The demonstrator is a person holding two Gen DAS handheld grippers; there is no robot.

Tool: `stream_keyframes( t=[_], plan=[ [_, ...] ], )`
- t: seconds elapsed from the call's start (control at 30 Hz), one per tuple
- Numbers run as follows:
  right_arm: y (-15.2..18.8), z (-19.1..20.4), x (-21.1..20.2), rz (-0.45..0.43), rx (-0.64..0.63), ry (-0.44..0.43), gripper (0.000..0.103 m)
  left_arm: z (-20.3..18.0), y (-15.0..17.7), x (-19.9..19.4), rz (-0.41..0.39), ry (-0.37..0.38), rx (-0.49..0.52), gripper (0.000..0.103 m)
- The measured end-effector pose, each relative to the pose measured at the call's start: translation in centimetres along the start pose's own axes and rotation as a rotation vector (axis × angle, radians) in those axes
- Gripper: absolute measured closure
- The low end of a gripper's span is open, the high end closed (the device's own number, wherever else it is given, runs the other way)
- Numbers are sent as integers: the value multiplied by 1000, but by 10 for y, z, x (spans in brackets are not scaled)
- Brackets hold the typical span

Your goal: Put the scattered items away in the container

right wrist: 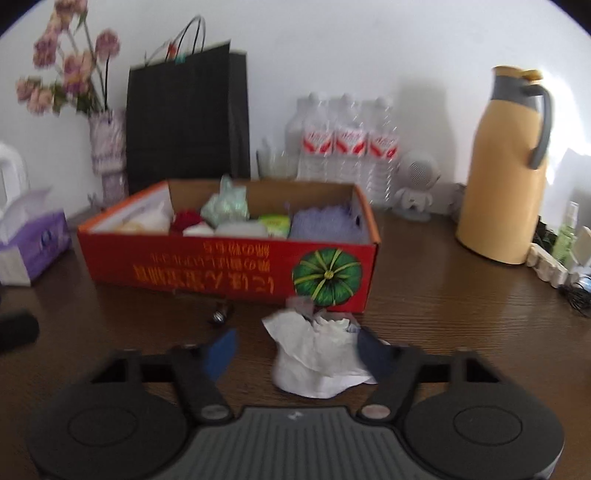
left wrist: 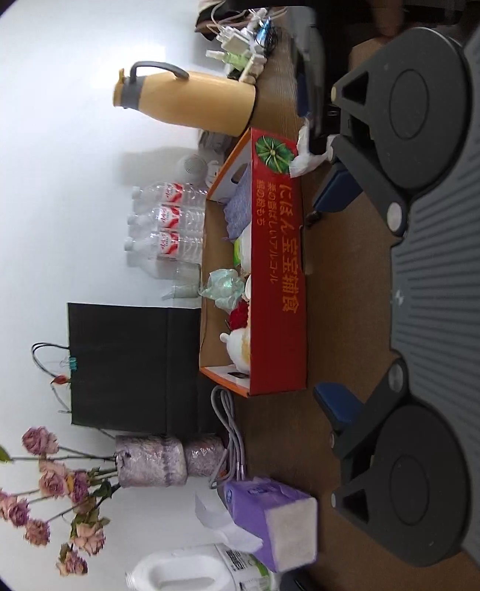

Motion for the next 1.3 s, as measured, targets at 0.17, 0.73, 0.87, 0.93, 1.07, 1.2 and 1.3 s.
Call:
stream_keyframes(
  t=[0.17,0.73,0.87,0.93,1.07,1.2,1.3],
  plan=[
    [13,0,-10,147,8,-205,94,-9,-20,36,33,49,53,19],
    [-30,-28,33,62,155,-127,81,-66,-28,139,254,260,97,83],
    [-27,-14,39,69,81,-174,82,-53,-22,133,246,270,69,92],
    [-24,-5,46,92,33,-151,82,-46,-19,127,236,251,69,92],
    [-22,2,58,128,21,-109,84,-28,-18,113,212,201,29,93],
    [-19,5,59,126,16,-99,88,-11,-20,88,169,161,-12,93],
    [-21,13,42,142,-19,-112,92,-3,-16,69,147,112,-9,93]
  ],
)
Point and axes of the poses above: each gripper's, at about its wrist camera, not at the fingertips, and x roughly the way its jaws point, z to its left, y to its underside, the point moved 1 cm from there along x, roughly the way its jaws point, and after that the axes turned 9 degrees about x, right-handed, at the moved point
